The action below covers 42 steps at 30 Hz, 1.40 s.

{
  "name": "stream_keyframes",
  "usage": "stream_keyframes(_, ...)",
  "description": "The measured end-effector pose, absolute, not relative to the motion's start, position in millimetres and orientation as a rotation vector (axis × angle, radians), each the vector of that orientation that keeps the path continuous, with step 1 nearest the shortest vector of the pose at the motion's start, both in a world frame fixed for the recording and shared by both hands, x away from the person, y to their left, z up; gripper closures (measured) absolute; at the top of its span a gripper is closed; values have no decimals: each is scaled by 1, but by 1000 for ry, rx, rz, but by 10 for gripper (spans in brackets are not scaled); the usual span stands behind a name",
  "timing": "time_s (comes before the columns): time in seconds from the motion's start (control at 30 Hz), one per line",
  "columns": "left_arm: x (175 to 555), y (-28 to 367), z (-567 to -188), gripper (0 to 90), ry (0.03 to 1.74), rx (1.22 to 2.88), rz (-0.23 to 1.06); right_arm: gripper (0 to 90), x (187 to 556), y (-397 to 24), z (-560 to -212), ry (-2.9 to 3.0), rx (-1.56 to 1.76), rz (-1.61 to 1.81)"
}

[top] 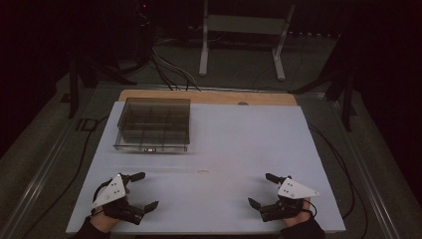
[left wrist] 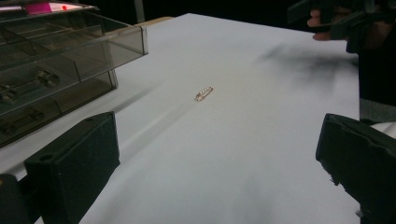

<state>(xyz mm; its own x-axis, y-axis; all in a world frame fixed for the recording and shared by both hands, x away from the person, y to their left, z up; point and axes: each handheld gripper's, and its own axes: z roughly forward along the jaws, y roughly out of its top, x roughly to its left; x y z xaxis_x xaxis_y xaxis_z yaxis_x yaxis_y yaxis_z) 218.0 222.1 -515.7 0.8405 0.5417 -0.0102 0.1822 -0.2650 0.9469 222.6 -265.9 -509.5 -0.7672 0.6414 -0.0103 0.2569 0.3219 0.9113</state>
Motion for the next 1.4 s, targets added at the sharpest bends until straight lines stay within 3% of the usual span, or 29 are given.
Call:
stream_keyframes(0.73,216,223,-515,6,548,1821,376,0,222,-260,-507,2270,808,1402)
stream_keyframes(1.4,216,223,-513,6,553,1817,375,0,237,-252,-465,2261,789,1468)
